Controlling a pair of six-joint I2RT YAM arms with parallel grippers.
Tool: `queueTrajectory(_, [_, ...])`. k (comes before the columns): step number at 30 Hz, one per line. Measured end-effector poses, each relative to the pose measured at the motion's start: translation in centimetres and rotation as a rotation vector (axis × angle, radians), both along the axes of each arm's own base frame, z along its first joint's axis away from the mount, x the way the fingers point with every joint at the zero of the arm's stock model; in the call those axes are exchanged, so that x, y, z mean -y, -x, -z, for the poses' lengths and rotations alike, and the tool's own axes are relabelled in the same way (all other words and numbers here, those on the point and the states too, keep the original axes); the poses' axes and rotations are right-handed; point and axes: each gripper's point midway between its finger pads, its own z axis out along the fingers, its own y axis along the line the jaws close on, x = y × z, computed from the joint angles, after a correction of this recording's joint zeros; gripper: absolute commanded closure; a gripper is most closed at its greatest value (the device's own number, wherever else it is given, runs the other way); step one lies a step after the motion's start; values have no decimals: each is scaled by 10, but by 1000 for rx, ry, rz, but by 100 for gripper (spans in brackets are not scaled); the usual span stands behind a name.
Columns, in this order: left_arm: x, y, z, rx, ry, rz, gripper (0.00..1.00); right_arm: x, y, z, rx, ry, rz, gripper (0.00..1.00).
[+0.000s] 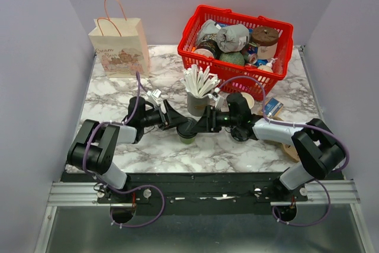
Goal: Pack the takeout coffee
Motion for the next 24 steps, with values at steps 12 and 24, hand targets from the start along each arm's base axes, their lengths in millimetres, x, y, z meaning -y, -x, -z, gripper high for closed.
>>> queueTrajectory(12, [7,-3,7,-99,62,28,5,0,-3,0,17,0,0,32])
queueTrajectory(24, [-6,-1,18,-128,69,-16,4,-3,-6,-1,58,-3,-22,32])
